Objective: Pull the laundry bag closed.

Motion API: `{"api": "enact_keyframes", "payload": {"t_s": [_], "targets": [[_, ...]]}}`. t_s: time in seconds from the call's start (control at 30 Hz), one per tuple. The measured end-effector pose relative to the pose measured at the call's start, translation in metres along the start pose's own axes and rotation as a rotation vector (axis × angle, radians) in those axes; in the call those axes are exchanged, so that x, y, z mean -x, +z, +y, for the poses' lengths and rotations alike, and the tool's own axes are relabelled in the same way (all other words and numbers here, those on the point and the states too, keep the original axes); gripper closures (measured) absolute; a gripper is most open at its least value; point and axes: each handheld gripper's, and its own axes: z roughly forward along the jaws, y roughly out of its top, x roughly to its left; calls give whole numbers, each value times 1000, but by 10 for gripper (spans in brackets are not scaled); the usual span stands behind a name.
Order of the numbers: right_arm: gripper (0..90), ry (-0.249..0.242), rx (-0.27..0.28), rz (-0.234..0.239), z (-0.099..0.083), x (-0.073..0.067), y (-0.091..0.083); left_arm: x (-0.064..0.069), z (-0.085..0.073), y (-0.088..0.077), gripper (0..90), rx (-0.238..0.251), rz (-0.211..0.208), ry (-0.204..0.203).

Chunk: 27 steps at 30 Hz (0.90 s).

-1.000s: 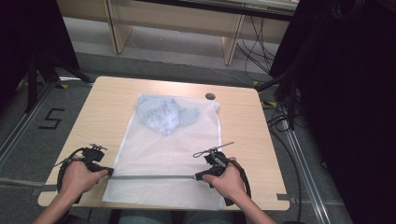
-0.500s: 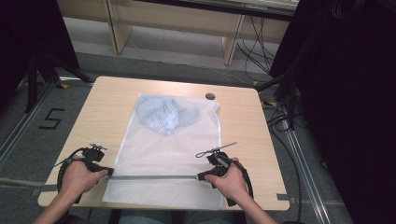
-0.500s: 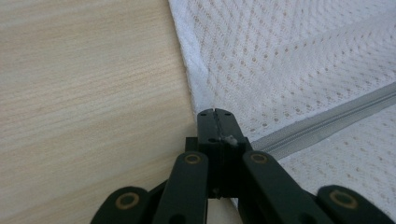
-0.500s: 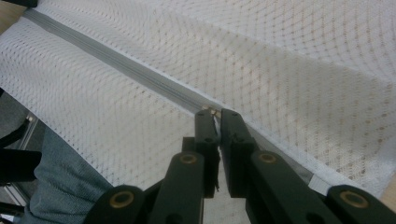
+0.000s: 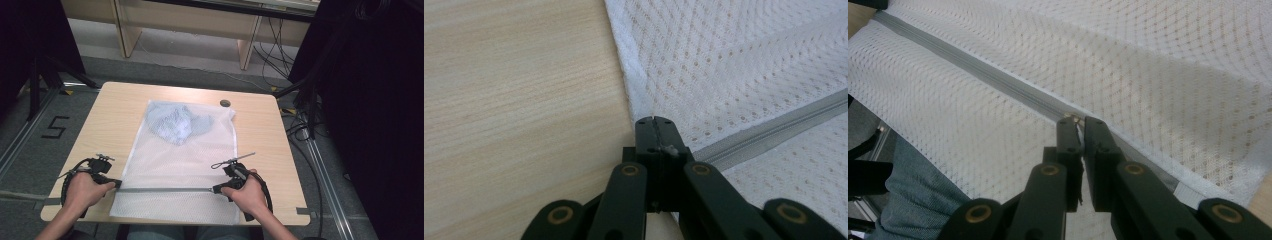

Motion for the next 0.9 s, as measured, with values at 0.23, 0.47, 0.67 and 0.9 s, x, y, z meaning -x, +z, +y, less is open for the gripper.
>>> {"api": "enact_keyframes", "payload": {"t_s": [0.23, 0.47, 0.67, 0.9], "targets": [[869, 2, 3, 9, -1, 2, -2, 0, 0, 0, 899, 5, 0, -1], [869, 8, 6, -6, -2, 3, -2, 0, 0, 0, 899, 5, -1, -2], [869, 7, 7, 8, -2, 4, -3, 0, 0, 1, 899, 15, -3, -10], [869, -8, 11, 10, -4, 7, -4, 0, 0, 0, 899, 4, -1, -1]]}}
